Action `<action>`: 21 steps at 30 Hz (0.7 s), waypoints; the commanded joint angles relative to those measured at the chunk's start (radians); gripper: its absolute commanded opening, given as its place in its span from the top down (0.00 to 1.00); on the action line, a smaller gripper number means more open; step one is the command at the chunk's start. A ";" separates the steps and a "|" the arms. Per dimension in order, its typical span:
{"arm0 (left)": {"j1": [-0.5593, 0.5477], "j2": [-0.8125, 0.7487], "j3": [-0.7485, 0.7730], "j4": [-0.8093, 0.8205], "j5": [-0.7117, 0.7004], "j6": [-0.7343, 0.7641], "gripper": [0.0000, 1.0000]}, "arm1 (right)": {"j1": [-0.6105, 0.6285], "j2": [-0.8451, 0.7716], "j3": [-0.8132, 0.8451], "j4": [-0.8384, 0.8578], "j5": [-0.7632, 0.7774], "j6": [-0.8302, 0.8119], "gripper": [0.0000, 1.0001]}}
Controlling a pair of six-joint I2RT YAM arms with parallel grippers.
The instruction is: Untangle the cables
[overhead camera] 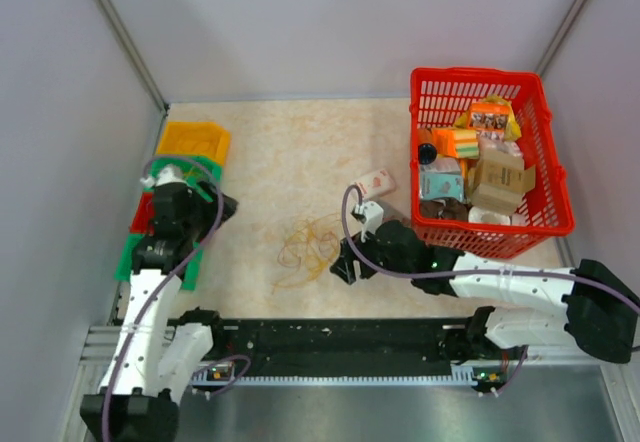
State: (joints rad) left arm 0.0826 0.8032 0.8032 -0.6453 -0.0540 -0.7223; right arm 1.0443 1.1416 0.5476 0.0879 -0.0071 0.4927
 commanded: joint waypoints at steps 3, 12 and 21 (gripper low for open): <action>-0.300 0.025 -0.176 0.332 0.502 0.132 0.34 | -0.007 0.072 0.153 -0.113 0.150 0.128 0.36; -0.679 0.133 -0.249 0.500 0.453 0.090 0.15 | -0.070 0.175 0.150 0.011 -0.030 0.272 0.39; -0.944 0.359 -0.113 0.346 0.113 0.179 0.34 | -0.104 -0.035 0.230 -0.351 0.220 0.363 0.41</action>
State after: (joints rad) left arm -0.7933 1.0660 0.5816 -0.2516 0.2367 -0.6067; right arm 0.9466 1.2453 0.7044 -0.1112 0.0849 0.8082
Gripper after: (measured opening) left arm 0.709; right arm 0.592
